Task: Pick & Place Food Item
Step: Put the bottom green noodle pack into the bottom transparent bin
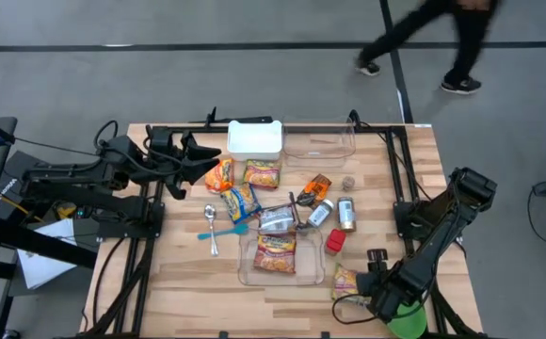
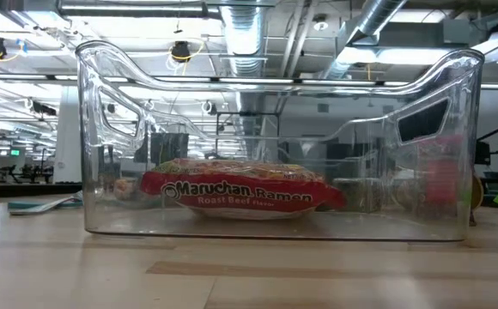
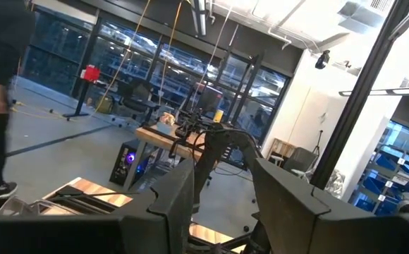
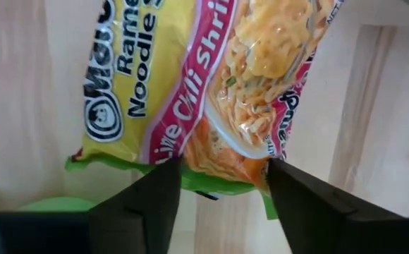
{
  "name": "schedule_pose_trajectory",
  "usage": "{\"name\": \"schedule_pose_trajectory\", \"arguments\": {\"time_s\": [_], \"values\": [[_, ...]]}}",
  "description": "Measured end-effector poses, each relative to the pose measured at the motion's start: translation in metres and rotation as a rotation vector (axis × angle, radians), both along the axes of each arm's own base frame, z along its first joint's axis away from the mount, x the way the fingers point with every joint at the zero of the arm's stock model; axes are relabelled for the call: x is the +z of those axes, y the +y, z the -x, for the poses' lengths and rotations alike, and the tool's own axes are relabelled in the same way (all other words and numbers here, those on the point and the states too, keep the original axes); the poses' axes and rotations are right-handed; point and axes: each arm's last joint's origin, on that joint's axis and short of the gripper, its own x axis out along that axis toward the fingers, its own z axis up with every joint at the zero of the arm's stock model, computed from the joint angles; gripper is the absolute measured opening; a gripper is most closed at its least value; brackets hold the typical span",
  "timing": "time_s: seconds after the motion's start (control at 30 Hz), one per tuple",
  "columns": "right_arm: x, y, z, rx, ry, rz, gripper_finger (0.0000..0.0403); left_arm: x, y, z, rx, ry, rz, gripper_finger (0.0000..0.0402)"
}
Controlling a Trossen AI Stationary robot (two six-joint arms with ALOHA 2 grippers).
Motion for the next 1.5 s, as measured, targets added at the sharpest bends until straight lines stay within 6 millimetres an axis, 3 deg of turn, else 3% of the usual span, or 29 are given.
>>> {"name": "schedule_pose_trajectory", "arguments": {"time_s": [0.33, 0.83, 1.3, 1.5], "values": [[0.0, 0.0, -0.001, 0.013, -0.019, 0.01, 0.0137, 0.0, 0.0, 0.0, 0.0, 0.0, 0.0, 0.0136], [0.0, 0.0, -0.002, 0.022, -0.002, -0.011, 0.0008, -0.007, 0.0, -0.002, -0.006, 0.017, 0.022, 0.0136], [0.0, 0.002, -0.003, 0.045, -0.009, -0.033, 0.0001, -0.007, 0.0, -0.002, -0.006, 0.018, 0.022, 0.0136], [0.017, -0.003, 0.0, 0.049, -0.045, -0.079, 0.0, -0.007, 0.0, -0.002, -0.006, 0.017, 0.022, 0.0136]]}}
